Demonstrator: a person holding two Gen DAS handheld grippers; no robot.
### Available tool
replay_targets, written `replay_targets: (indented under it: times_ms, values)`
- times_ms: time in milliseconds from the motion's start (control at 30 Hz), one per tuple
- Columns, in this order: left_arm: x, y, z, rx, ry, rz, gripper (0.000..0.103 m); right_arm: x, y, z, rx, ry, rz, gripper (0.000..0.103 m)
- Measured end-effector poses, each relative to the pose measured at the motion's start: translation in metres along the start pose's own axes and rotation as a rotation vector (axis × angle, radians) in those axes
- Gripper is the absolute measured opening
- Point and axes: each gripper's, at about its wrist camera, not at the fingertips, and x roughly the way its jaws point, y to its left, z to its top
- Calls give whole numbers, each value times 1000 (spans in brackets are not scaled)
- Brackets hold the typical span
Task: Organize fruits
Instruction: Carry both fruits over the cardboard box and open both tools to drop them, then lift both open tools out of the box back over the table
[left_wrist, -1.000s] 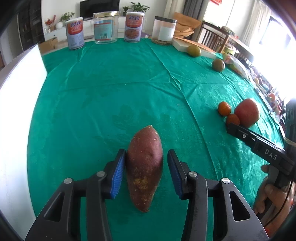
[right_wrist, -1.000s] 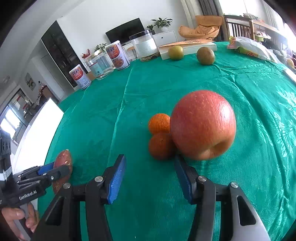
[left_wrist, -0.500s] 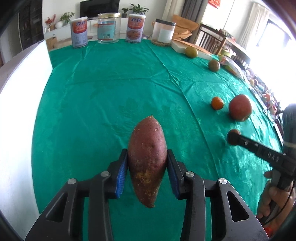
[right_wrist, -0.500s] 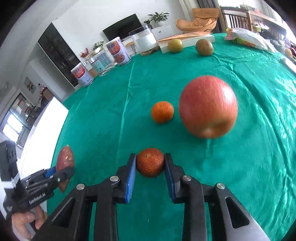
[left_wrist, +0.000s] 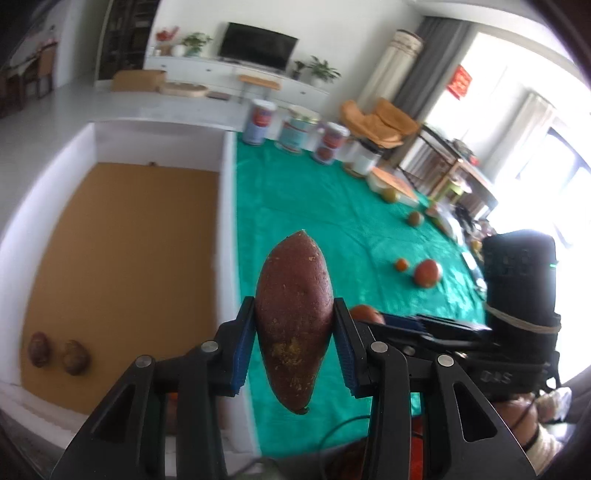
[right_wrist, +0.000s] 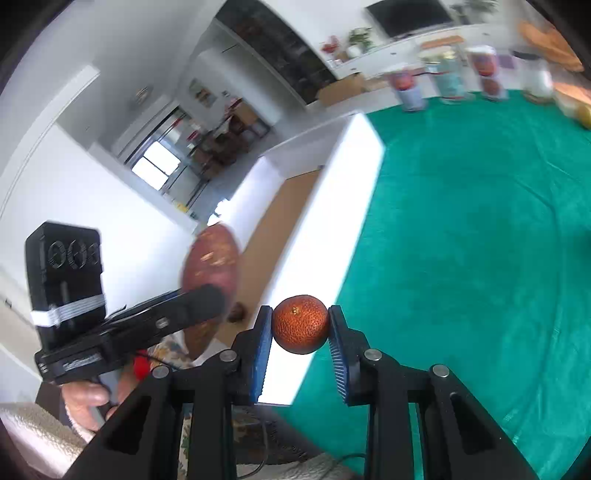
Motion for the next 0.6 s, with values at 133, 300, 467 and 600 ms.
replay_targets:
  times_ms: [133,300,467,600]
  values:
    - [23,74,-4,-116,50,205,41,69,39,9,-96,122,-15,30]
    - [49,113,-18,-177,125,328,43,116,41,8,-101,174,-76,37]
    - [31,81,-9,-131,-19,324,83,62,21,18,-55,3,-93,65]
    - [32,16,-5,-23,-83,201,88,-25,-4,-2,-77,-169,-248,92]
